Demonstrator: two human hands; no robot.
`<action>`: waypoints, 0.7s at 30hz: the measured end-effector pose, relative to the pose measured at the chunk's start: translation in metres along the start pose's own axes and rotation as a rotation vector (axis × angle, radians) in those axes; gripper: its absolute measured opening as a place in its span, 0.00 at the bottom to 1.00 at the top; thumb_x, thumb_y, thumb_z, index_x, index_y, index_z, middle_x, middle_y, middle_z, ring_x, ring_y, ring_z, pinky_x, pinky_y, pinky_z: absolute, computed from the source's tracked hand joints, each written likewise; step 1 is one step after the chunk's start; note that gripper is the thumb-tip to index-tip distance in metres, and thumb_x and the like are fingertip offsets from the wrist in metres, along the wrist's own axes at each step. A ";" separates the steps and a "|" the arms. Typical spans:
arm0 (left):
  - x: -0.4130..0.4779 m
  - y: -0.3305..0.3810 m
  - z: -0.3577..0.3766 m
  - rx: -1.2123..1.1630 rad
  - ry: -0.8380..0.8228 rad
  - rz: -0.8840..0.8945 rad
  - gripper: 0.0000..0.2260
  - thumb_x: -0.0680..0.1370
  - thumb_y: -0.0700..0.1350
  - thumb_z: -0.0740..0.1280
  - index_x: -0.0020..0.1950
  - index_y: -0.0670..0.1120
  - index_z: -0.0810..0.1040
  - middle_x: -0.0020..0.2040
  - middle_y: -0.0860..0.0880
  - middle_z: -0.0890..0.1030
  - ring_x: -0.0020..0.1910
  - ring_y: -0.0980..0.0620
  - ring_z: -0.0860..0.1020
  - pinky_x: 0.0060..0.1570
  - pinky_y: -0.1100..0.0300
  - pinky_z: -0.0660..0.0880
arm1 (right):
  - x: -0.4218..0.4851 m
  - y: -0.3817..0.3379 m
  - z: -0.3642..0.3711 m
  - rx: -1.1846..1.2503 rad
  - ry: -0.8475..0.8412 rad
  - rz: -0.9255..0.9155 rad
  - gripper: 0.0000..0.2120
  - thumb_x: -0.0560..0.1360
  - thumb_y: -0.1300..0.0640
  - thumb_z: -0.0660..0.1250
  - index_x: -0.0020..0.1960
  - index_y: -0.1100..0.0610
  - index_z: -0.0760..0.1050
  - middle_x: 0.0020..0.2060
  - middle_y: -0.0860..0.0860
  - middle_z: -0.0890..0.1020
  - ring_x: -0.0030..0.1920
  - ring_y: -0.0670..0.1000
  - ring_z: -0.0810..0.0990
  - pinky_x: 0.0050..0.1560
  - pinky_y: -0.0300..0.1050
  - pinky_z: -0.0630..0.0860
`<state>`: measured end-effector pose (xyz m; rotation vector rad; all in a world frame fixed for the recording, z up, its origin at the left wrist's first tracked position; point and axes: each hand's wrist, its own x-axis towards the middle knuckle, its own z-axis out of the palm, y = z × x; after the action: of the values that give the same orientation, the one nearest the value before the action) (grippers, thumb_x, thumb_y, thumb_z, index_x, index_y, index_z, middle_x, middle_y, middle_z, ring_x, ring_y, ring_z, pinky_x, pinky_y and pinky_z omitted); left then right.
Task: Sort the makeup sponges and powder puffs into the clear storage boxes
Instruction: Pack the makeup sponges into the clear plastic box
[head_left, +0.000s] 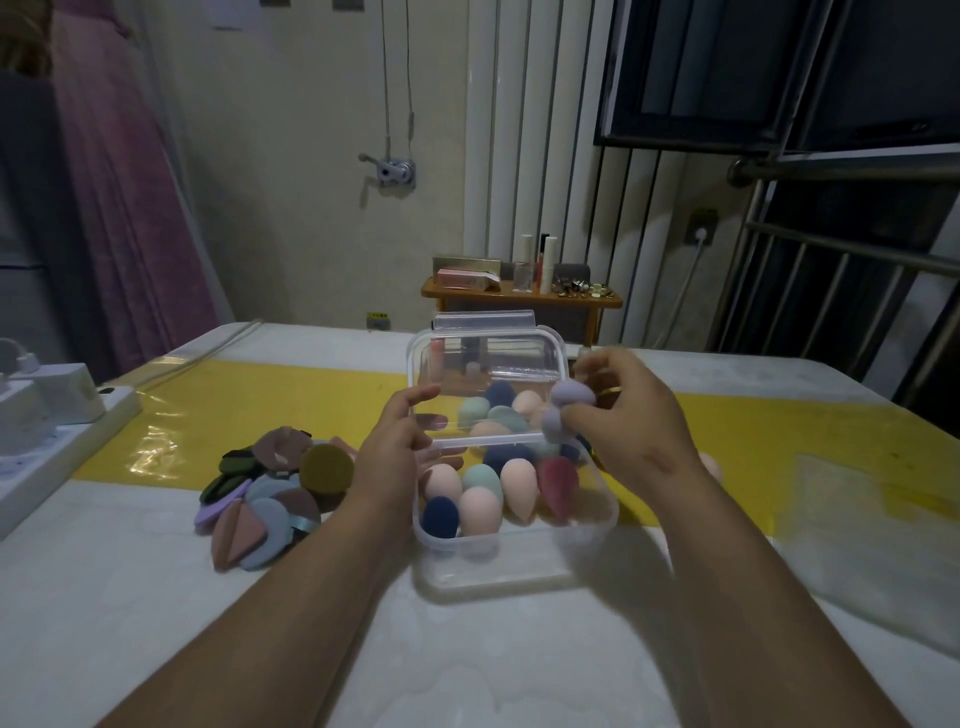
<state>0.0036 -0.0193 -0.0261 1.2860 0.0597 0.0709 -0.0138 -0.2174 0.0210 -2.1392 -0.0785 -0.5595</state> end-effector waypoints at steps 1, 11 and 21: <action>0.000 0.000 0.000 0.004 0.001 0.005 0.23 0.75 0.34 0.52 0.55 0.56 0.80 0.57 0.42 0.75 0.56 0.37 0.78 0.52 0.44 0.80 | -0.001 -0.002 0.000 0.034 -0.067 -0.012 0.12 0.69 0.61 0.71 0.50 0.48 0.78 0.44 0.44 0.80 0.44 0.46 0.79 0.38 0.42 0.75; 0.000 -0.001 0.000 0.010 -0.005 0.030 0.23 0.76 0.33 0.52 0.57 0.55 0.79 0.58 0.43 0.75 0.56 0.37 0.77 0.52 0.45 0.80 | -0.008 -0.013 0.003 -0.193 -0.444 0.007 0.09 0.67 0.57 0.76 0.44 0.45 0.83 0.43 0.44 0.83 0.44 0.47 0.81 0.41 0.44 0.81; 0.000 -0.002 0.000 -0.024 0.004 0.038 0.23 0.75 0.33 0.52 0.55 0.54 0.80 0.57 0.42 0.75 0.55 0.36 0.78 0.45 0.49 0.78 | -0.015 -0.016 0.013 -0.413 -0.501 0.032 0.15 0.62 0.50 0.82 0.40 0.47 0.77 0.40 0.44 0.82 0.42 0.47 0.82 0.44 0.50 0.84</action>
<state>0.0039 -0.0199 -0.0284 1.2632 0.0383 0.1064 -0.0265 -0.1956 0.0202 -2.6374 -0.2209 -0.0030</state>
